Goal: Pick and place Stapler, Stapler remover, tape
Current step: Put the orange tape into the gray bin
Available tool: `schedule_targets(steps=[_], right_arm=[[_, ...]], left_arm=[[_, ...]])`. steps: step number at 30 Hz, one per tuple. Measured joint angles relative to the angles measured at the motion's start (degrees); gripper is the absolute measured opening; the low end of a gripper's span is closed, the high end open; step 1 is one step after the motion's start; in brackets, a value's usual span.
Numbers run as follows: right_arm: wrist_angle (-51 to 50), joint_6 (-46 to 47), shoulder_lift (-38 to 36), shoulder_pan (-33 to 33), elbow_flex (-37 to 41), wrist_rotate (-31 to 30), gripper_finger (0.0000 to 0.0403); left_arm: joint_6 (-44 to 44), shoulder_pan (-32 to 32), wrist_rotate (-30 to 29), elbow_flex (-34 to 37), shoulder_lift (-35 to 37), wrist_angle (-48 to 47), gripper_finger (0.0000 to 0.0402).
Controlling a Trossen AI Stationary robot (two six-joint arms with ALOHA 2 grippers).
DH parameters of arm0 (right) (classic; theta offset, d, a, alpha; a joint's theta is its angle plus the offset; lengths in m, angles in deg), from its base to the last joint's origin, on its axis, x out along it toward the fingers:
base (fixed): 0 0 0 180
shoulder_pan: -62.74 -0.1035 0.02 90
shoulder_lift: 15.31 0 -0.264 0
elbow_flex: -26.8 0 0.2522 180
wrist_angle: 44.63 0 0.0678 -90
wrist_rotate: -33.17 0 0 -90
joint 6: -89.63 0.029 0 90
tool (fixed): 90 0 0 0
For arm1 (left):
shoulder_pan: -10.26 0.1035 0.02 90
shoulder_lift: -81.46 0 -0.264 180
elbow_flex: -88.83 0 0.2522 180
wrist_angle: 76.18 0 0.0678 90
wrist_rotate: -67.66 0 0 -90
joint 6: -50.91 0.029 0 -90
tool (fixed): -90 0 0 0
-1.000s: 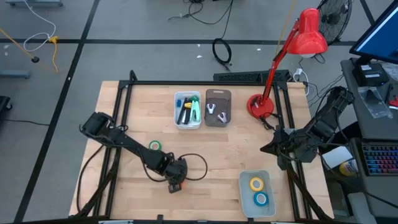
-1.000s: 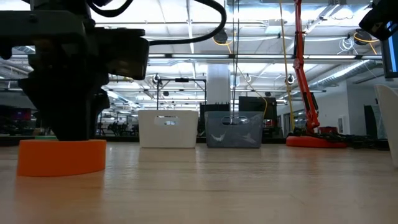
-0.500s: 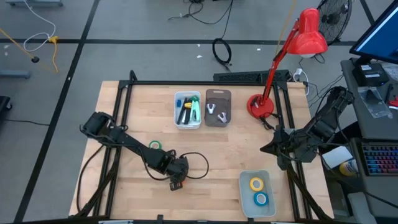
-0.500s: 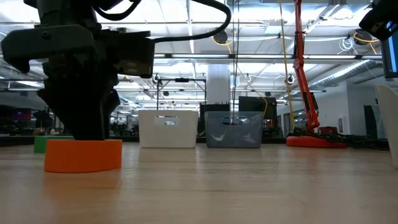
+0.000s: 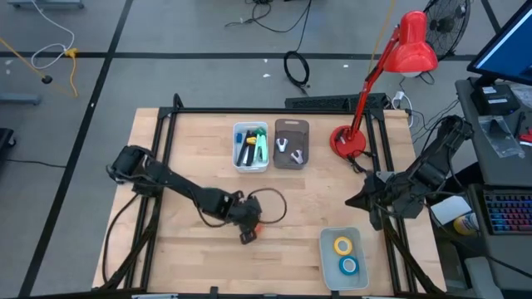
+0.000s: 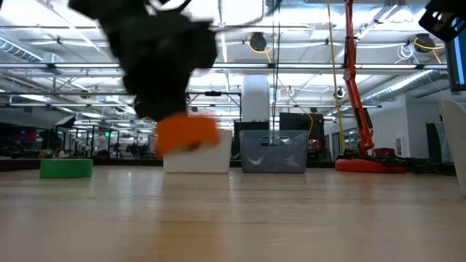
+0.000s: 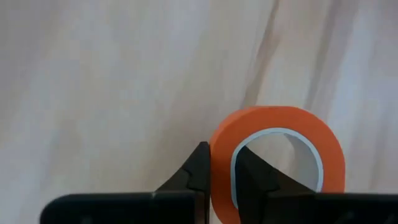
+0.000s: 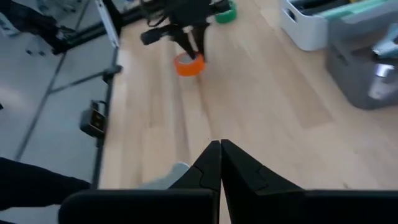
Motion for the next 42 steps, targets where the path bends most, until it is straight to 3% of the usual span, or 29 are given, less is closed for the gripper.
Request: schedule_targets(steps=[4,9,17,22,28,34,42], right_arm=[[6.3,-1.9,2.0,0.0,0.0,0.0,0.0002],[13.5,-3.8,4.3,0.6,0.0,-1.5,0.002],[33.2,-18.5,8.8,5.2,0.0,-3.1,0.0103],[41.1,-30.7,12.8,9.5,0.0,-3.0,0.0159],[53.3,-42.6,18.3,14.8,0.0,-2.6,0.0196],[61.6,-47.8,21.4,18.3,0.0,-2.3,0.0208],[69.5,-48.9,25.2,23.3,0.0,5.6,0.0205]], left_arm=[[3.9,2.6,-4.1,-1.4,4.4,6.1,0.0037],[13.0,5.3,-9.7,-2.1,9.7,21.0,0.0037],[22.7,8.7,-11.7,-2.1,11.3,48.7,0.0037],[22.3,9.6,-11.6,-2.1,11.2,51.5,0.0037],[22.5,9.1,-11.6,-2.1,11.2,52.6,0.0037],[23.4,8.6,-11.5,-2.1,11.2,52.7,0.0037],[23.5,8.6,-11.6,-2.1,11.2,52.7,0.0037]])
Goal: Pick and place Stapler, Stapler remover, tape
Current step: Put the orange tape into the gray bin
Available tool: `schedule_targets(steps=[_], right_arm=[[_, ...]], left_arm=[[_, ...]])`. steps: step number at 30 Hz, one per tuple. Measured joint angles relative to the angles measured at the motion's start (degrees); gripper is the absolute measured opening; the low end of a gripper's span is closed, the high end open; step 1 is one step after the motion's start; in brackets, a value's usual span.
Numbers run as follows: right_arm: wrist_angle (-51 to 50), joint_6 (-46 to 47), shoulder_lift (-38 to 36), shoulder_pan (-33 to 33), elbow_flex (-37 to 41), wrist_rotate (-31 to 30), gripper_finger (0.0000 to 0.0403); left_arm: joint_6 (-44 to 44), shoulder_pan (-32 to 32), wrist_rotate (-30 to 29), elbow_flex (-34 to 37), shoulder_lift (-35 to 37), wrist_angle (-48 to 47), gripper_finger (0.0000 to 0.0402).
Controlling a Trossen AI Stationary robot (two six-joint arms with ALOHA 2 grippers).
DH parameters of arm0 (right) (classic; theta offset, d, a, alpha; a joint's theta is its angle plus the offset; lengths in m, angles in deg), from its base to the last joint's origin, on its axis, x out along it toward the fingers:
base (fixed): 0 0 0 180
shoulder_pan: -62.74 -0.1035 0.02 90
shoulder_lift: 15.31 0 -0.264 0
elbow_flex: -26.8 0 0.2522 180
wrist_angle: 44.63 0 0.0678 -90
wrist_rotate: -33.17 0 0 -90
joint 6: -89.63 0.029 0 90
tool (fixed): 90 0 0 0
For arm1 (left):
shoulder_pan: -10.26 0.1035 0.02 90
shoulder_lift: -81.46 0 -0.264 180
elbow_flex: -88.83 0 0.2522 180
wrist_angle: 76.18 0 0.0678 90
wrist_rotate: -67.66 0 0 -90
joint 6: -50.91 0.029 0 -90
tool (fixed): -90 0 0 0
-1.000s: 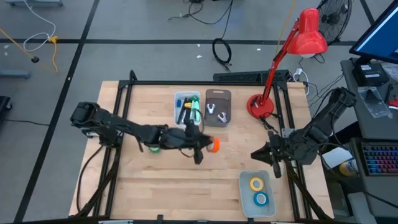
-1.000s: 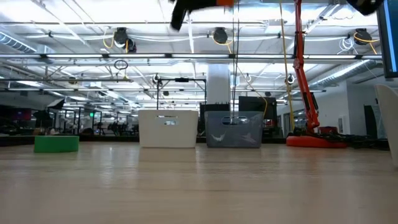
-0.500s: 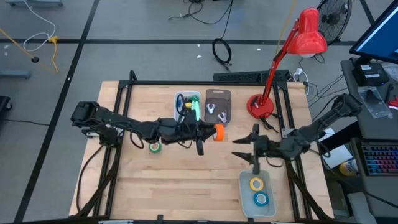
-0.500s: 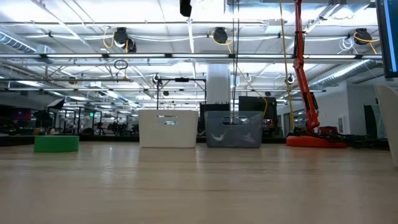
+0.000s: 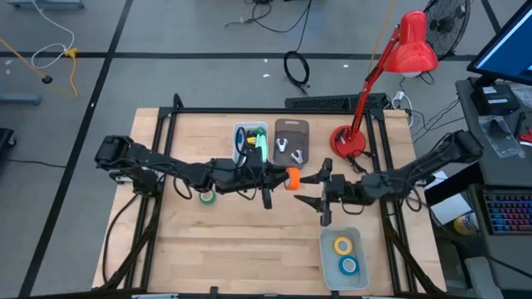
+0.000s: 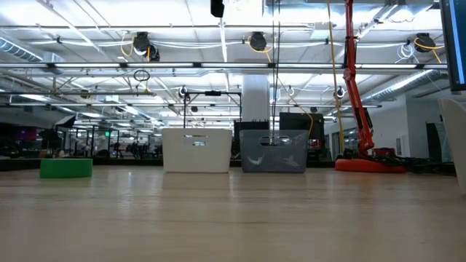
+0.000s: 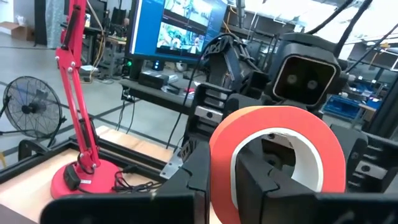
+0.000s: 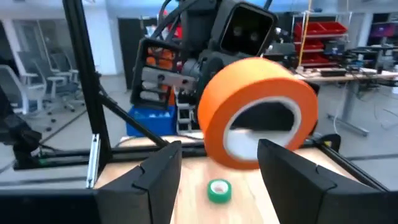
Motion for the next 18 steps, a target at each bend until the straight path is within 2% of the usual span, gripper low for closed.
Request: schedule_targets(steps=[3,10,14,18], right_arm=[[3.6,0.1,1.2,1.6,0.0,3.8,0.0206],[6.0,1.1,2.4,4.0,0.0,5.4,0.0188],[5.9,1.6,2.4,4.6,0.0,8.1,0.0155],[5.9,1.6,2.4,4.6,0.0,8.3,0.0103]], left_arm=[[0.0,0.0,0.0,0.0,0.0,-0.1,0.0037],[0.6,0.1,-1.0,0.0,0.0,-0.5,0.0037],[1.1,0.3,-1.9,0.0,0.0,-1.0,0.0037],[1.7,0.9,-1.8,0.0,0.0,-0.8,0.0037]])
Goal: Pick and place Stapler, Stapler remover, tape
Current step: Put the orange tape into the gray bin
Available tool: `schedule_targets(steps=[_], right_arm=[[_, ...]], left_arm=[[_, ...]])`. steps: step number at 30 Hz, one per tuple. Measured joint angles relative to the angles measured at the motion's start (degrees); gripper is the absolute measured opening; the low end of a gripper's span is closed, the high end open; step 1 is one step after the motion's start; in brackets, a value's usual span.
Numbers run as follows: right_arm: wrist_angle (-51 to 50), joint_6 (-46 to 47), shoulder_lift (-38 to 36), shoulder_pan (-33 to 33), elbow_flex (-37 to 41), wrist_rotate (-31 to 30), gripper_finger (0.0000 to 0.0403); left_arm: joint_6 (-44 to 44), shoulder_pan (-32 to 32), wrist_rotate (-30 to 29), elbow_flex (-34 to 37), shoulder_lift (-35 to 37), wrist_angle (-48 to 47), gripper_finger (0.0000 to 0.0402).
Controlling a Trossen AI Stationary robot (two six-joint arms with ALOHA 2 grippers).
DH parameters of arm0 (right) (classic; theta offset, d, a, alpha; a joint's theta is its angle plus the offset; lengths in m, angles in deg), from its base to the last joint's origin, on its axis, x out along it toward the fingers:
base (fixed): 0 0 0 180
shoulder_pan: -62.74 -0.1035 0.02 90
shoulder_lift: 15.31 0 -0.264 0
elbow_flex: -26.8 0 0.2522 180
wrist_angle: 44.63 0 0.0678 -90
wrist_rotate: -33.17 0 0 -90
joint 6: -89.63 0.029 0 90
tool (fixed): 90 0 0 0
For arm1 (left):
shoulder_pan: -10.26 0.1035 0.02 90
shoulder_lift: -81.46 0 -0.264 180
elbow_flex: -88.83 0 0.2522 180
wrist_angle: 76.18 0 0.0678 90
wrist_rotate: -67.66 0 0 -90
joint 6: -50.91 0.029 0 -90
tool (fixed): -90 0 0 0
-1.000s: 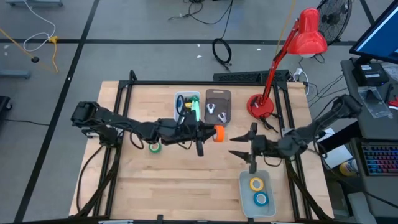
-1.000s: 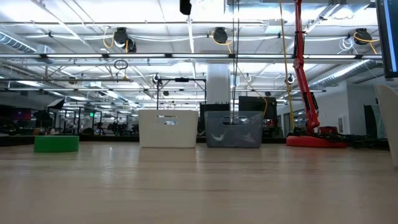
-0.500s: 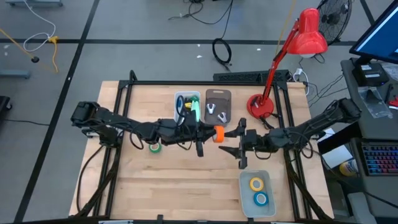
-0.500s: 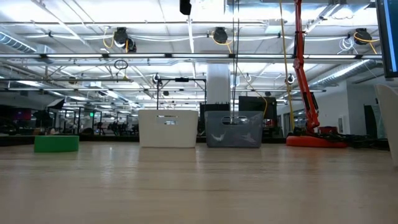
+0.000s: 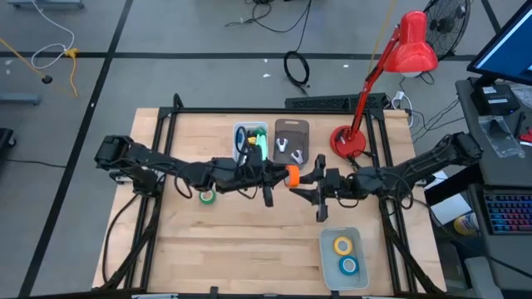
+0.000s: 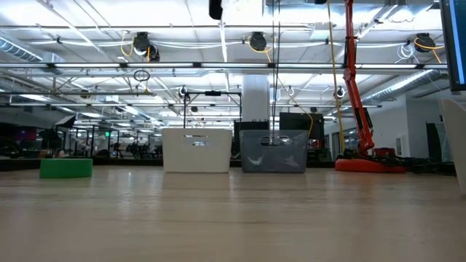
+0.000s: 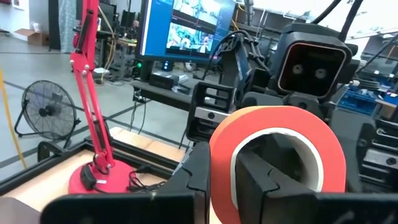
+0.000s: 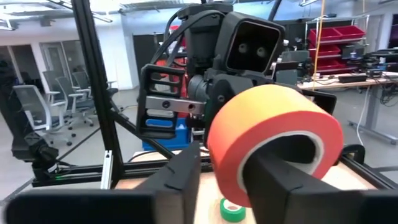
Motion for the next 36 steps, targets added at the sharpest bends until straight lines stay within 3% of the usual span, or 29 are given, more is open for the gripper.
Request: schedule_targets(steps=[5,13,27,31,36], right_arm=[[0.0,-0.1,0.0,0.0,0.0,0.0,0.0037],[-0.1,-0.6,0.0,0.0,0.0,0.0,0.0035],[-4.5,-0.4,-0.4,-0.1,-0.1,-5.2,0.0035],[-10.2,0.4,-2.9,-0.1,0.0,-7.3,0.0035],[-18.2,0.9,-7.1,-0.3,0.0,-13.2,0.0035]], left_arm=[[-0.1,0.7,1.4,0.0,0.0,0.0,0.0037],[1.9,1.0,1.5,0.0,0.0,0.0,0.004],[0.7,2.8,0.8,0.1,0.0,-2.9,0.0261],[0.2,2.9,0.9,0.1,0.6,-6.5,0.0297],[-0.1,3.1,1.2,0.0,4.2,-16.5,0.0313]])
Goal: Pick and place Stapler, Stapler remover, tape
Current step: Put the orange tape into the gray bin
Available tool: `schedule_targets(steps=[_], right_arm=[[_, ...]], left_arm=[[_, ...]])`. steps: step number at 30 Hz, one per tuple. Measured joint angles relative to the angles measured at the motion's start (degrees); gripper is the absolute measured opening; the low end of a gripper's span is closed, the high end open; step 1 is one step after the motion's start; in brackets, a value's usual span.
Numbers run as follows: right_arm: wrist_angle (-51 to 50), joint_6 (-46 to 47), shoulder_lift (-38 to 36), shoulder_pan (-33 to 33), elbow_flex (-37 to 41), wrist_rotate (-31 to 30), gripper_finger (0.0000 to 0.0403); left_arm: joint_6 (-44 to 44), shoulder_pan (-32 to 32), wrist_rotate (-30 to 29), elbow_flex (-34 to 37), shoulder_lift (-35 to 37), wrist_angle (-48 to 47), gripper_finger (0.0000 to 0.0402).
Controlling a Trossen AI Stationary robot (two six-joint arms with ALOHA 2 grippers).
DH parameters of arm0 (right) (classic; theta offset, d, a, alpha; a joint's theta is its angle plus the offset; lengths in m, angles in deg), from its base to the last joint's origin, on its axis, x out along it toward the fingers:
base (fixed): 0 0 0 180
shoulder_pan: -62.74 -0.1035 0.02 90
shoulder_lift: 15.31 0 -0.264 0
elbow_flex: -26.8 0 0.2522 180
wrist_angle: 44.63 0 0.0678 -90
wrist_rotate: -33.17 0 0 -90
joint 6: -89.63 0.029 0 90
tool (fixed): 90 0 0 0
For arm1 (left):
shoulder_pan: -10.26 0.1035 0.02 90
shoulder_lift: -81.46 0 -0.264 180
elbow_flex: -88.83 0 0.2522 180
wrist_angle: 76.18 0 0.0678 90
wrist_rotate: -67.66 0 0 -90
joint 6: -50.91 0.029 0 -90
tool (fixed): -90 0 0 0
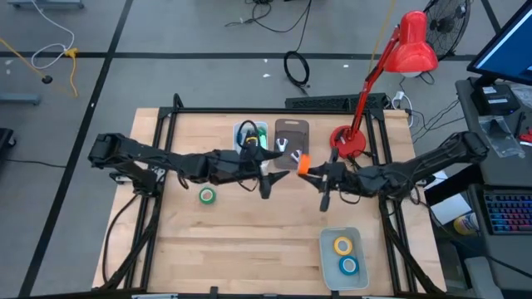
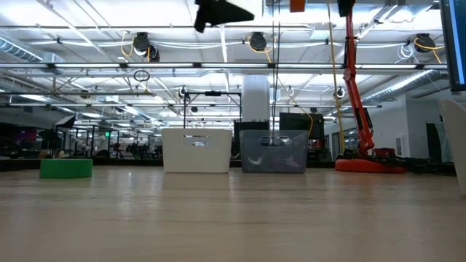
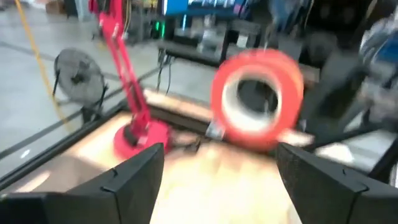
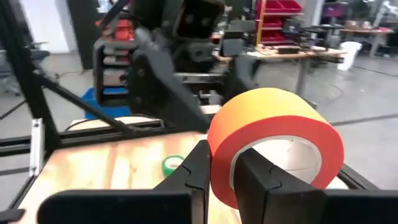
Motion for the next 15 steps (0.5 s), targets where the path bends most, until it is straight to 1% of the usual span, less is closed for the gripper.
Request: schedule_targets(steps=[3,5,8,10,12,15], right_arm=[[-6.5,3.2,-3.4,0.0,0.0,0.1,0.0035],[-13.1,7.2,-5.7,0.0,0.0,3.7,0.0035],[-22.2,15.8,-8.3,0.0,0.0,13.0,0.0035],[-26.3,21.5,-9.1,0.0,0.0,21.2,0.0035],[-28.2,26.5,-9.0,-0.4,0.0,28.6,0.0034],[-30.1,32.7,-7.4,-2.7,0.0,36.5,0.0034]], left_arm=[[-1.1,0.0,0.2,0.0,3.3,-9.0,0.0314],[-1.6,0.0,0.6,0.0,5.7,-16.4,0.0314],[-6.6,-0.2,0.7,0.0,7.8,-25.2,0.0315],[-9.2,-0.7,0.8,0.0,8.8,-30.6,0.0314],[-10.1,-1.2,0.7,0.0,9.0,-32.9,0.0313],[-11.6,-2.2,0.9,1.5,8.9,-33.7,0.0313]])
